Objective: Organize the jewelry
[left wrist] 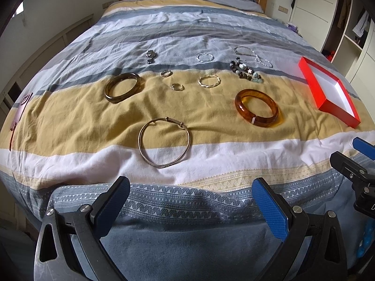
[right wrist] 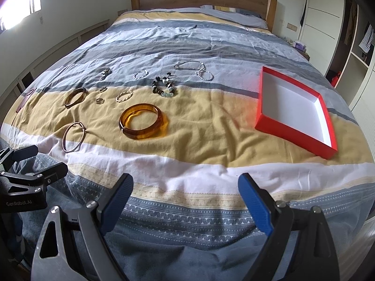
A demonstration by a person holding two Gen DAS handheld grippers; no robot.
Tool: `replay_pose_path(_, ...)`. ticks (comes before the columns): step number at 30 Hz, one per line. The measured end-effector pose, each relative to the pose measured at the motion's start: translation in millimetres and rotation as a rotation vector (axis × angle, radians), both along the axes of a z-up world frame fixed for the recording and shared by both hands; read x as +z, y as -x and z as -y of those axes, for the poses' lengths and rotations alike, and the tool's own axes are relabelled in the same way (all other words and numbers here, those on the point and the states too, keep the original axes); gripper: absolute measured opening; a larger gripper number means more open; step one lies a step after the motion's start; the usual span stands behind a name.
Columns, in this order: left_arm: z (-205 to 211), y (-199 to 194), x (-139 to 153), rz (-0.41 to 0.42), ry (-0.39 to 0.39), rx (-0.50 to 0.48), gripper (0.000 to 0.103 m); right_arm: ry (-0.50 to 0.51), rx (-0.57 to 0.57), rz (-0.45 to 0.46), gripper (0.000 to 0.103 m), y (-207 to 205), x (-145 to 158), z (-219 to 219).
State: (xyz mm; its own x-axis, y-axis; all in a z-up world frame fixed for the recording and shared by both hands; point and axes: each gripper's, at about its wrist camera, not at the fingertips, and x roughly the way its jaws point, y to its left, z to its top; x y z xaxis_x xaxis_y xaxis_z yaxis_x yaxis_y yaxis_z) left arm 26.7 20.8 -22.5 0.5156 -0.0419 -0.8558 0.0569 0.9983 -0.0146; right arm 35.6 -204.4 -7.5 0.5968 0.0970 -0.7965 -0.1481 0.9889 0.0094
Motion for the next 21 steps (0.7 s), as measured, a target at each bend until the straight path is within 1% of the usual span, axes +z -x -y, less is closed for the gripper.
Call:
replay_pose_path(2, -3, 0, 1, 0.008, -0.003, 0.015, 0.102, -0.002, 0.006, -0.003, 0.091, -1, -2, 0)
replay_pose_path(5, -11, 0, 6, 0.034, 0.022, 0.042, 0.102, -0.003, 0.017, -0.005, 0.09, -4, -4, -2)
replay_pose_path(7, -21, -1, 12, 0.06, 0.011, 0.078, 0.102, -0.003, 0.022, 0.0, 0.09, -7, -3, -2)
replay_pose_path(9, -32, -5, 15, 0.068, 0.022, 0.113, 0.102, -0.005, 0.032, 0.005, 0.09, -12, -2, -2)
replay_pose_path(12, -52, -17, 12, 0.035, 0.04, 0.158, 0.101, -0.01, 0.051, 0.009, 0.089, -20, 0, -3)
replay_pose_path(14, -65, -26, 7, 0.007, 0.071, 0.18, 0.101, -0.026, 0.07, 0.0, 0.087, -30, 0, -5)
replay_pose_path(15, -71, -30, 4, 0.0, 0.079, 0.188, 0.097, -0.032, 0.08, -0.004, 0.085, -34, 0, -6)
replay_pose_path(16, -76, -33, 1, -0.008, 0.082, 0.192, 0.091, -0.039, 0.093, -0.008, 0.078, -39, -1, -9)
replay_pose_path(17, -80, -38, -2, -0.021, 0.09, 0.194, 0.088, -0.049, 0.105, -0.016, 0.064, -45, -2, -11)
replay_pose_path(18, -83, -42, -6, -0.036, 0.105, 0.193, 0.082, -0.057, 0.112, -0.024, 0.057, -51, -4, -14)
replay_pose_path(19, -84, -43, -7, -0.045, 0.114, 0.193, 0.078, -0.069, 0.121, -0.038, 0.047, -60, -6, -16)
replay_pose_path(20, -85, -45, -11, -0.056, 0.12, 0.188, 0.077, -0.075, 0.125, -0.043, 0.043, -64, -8, -18)
replay_pose_path(21, -84, -48, -13, -0.061, 0.12, 0.181, 0.076, -0.083, 0.129, -0.047, 0.042, -70, -10, -20)
